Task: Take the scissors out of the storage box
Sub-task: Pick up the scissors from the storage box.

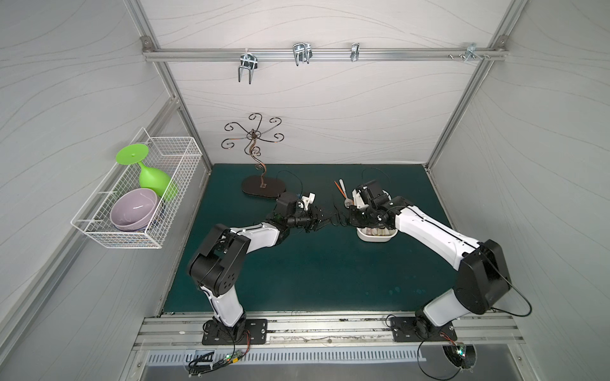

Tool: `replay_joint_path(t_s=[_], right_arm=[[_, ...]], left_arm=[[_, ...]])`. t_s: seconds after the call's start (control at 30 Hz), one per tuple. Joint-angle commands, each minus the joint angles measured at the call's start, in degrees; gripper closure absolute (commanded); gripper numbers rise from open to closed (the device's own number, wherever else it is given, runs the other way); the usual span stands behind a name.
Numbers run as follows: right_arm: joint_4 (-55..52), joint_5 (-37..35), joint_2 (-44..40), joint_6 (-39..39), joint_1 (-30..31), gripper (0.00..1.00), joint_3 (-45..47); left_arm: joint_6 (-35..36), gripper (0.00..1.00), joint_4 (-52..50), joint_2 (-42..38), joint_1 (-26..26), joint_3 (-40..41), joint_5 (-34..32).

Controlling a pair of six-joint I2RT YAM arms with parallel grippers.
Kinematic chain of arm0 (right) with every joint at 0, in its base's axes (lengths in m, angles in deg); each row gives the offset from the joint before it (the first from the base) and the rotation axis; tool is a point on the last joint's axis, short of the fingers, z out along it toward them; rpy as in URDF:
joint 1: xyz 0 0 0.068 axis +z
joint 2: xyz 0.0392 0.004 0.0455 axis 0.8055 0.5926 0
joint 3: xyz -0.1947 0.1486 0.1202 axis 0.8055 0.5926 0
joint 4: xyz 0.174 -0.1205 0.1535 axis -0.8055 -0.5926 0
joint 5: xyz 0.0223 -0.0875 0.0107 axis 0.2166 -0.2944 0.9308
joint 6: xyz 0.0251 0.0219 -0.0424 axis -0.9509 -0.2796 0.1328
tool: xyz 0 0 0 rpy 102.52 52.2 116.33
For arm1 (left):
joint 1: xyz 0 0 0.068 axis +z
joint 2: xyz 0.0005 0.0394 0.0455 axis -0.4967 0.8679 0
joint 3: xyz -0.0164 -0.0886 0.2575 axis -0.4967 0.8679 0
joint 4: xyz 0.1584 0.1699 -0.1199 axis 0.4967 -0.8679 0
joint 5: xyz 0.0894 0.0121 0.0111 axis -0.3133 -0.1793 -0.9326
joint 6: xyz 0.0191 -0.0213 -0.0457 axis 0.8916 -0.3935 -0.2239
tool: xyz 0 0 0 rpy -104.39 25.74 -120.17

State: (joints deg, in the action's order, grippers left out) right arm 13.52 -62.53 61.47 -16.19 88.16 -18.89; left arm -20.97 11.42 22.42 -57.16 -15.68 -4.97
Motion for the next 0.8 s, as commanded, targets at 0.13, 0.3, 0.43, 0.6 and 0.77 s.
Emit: replay_joint_path(t_s=[0.13,0.3,0.43,0.6,0.77], right_arm=[[1.05,0.12,0.63,-0.52,0.58,1.0,-1.63],[0.87,0.43,1.08,-0.4,0.76,1.0,-2.21],[0.63,0.81,1.42,-0.16,0.92,1.0,-2.51],[0.64,0.99,1.69,0.0,1.04,1.0,-2.8],[0.33,0.18,1.49,1.26,1.08,0.8,-3.57]], left_arm=[[0.75,0.75,0.79,-1.48,-0.58,-2.38,1.6],[0.82,0.8,0.18,-1.31,-0.63,-2.76,1.64],[0.83,0.94,-0.19,-1.16,-0.67,-3.18,1.68],[0.92,1.0,-0.65,-1.22,-0.68,-3.61,1.88],[2.8,1.0,-3.12,-1.22,-0.58,-4.26,2.58]])
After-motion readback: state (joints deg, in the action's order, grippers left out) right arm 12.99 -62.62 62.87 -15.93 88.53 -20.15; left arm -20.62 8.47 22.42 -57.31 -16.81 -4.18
